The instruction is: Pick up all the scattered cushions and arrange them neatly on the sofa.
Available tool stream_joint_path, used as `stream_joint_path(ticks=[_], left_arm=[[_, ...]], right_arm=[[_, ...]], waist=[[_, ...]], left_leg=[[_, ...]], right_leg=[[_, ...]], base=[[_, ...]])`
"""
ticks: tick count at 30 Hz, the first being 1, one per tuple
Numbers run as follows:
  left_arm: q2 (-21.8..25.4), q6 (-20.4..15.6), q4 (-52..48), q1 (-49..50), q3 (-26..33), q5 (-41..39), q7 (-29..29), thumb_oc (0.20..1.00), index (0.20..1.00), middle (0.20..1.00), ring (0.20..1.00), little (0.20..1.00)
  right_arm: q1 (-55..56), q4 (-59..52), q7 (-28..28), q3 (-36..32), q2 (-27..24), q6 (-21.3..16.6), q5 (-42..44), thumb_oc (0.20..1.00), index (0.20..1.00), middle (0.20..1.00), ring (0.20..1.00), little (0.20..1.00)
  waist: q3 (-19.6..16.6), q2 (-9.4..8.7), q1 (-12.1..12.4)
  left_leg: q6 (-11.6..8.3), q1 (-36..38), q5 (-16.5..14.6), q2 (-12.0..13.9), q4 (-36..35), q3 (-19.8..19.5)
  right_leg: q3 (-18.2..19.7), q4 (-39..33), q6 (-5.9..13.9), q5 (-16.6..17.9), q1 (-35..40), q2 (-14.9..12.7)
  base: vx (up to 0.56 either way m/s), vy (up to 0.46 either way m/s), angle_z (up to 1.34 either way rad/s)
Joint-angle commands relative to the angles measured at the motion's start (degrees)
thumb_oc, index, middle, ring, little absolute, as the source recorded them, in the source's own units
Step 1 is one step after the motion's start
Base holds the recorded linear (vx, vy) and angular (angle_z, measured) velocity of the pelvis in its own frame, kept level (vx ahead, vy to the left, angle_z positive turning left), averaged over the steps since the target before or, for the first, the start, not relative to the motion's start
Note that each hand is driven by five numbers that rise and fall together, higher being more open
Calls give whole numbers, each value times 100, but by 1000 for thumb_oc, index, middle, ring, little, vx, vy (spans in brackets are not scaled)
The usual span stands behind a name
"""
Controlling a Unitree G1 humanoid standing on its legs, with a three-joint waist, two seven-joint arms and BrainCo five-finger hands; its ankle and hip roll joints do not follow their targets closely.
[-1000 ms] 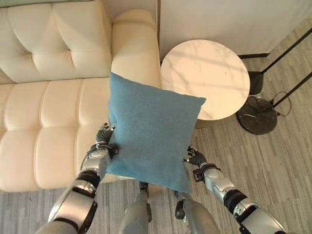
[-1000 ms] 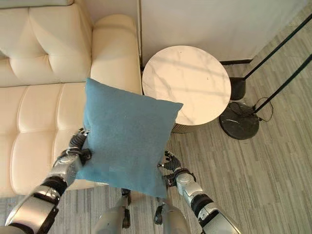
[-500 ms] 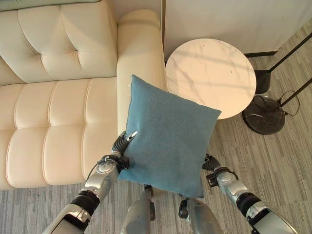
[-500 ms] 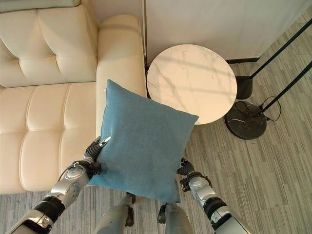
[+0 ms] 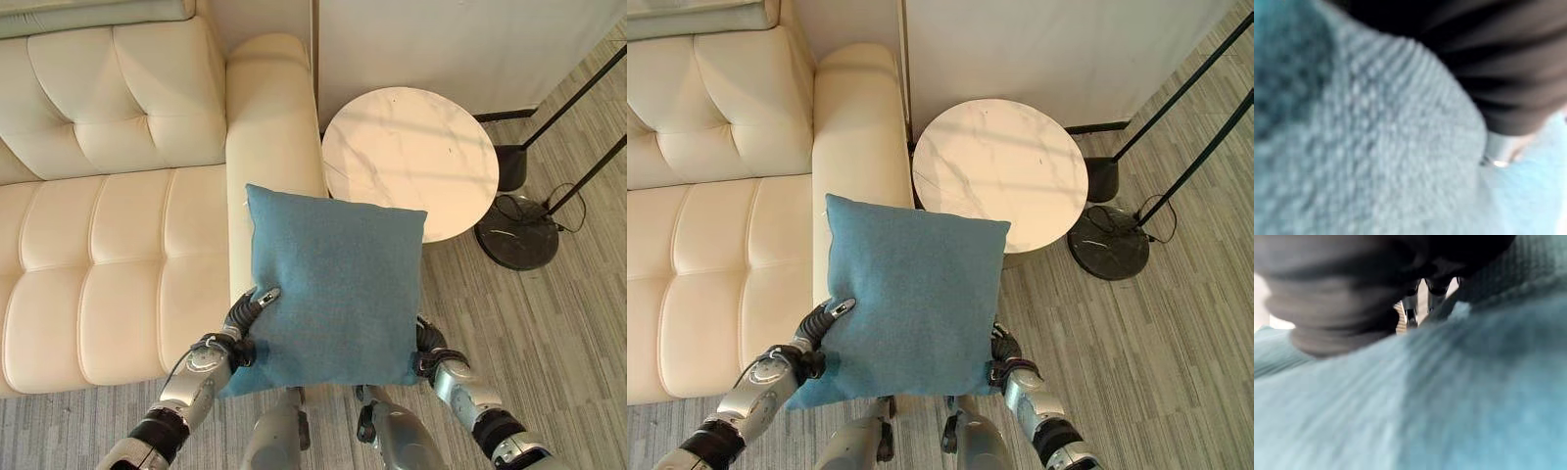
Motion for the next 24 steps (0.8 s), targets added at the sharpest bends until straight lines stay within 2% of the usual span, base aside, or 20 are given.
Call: stream_joint_path(ticks=[1,7,9,13,17,18,19,20,21,22,24], left_arm=[[-883,90,153,8,-1319,-249,-518,200,200,200,200,200],[-1179,-47,-22,45,-1415,-847,-294,200,200,200,200,200],[-1031,-172,-526,99,-1307,-882,-185,200,200,200,200,200],[-542,-318,-1749,411,-777,-440,-16,200,200,200,200,200],[-193,-443,-2672,805,-218,-68,50,200,200,200,200,200],[-90,-569,-3037,914,68,64,149,200,200,200,200,200],[-89,-566,-3044,921,70,64,150,200,200,200,200,200],[3,-680,-3351,998,320,222,197,200,200,200,200,200],[4,-677,-3356,1004,323,223,198,200,200,200,200,200],[-5,-748,-3532,1075,461,279,273,200,200,200,200,200],[-48,-797,-3713,1224,585,280,304,200,200,200,200,200]], right_arm=[[-305,-79,689,800,912,-110,550,200,200,200,200,200],[-234,-296,623,961,941,-219,638,200,200,200,200,200],[-196,-862,573,943,813,-335,690,200,200,200,200,200],[177,-2398,508,754,269,-614,249,200,200,200,200,200],[715,-3837,554,476,-229,-762,-180,200,200,200,200,200],[911,-4354,541,345,-366,-830,-359,200,200,200,200,200],[917,-4361,539,347,-368,-826,-360,200,200,200,200,200],[1113,-4755,588,262,-453,-847,-416,200,200,200,200,200],[1117,-4760,587,264,-455,-845,-417,200,200,200,200,200],[1188,-5006,591,234,-512,-893,-461,200,200,200,200,200],[1324,-5343,657,192,-599,-891,-446,200,200,200,200,200]], waist=[[-253,61,1],[-220,93,42],[-234,72,51],[-312,-23,20],[-384,-96,-36],[-390,-97,-64],[-393,-98,-61],[-375,-57,-111],[-374,-58,-109],[-366,-16,-124],[-471,25,-133]], left_leg=[[49,20,-546,-171,-22,-37],[56,0,-531,-214,-22,-90],[71,14,-544,-223,-22,-103],[123,88,-607,-260,-22,-76],[165,120,-666,-281,-22,70],[166,102,-633,-253,-22,169],[166,102,-634,-252,-22,173],[188,118,-571,-173,-22,167],[188,123,-572,-173,-22,171],[202,141,-544,-116,-22,167],[208,145,-535,-78,-22,161]], right_leg=[[425,-27,410,-826,124,-207],[393,-27,430,-804,143,-243],[392,-27,451,-788,156,-258],[464,-27,504,-734,210,-289],[511,-27,600,-577,151,-318],[599,-27,639,-482,79,-311],[603,-27,638,-480,77,-310],[801,313,593,-654,126,-255],[807,342,593,-671,115,-257],[905,794,562,-936,156,-218],[941,1110,486,-1212,333,-188]], base=[[0,0,0],[-26,23,4],[-35,43,6],[-21,65,2],[-81,85,-6],[-122,54,-20],[-169,13,-39],[-82,-13,-36],[-136,-28,-26],[-80,-30,-6],[-72,-45,1]])
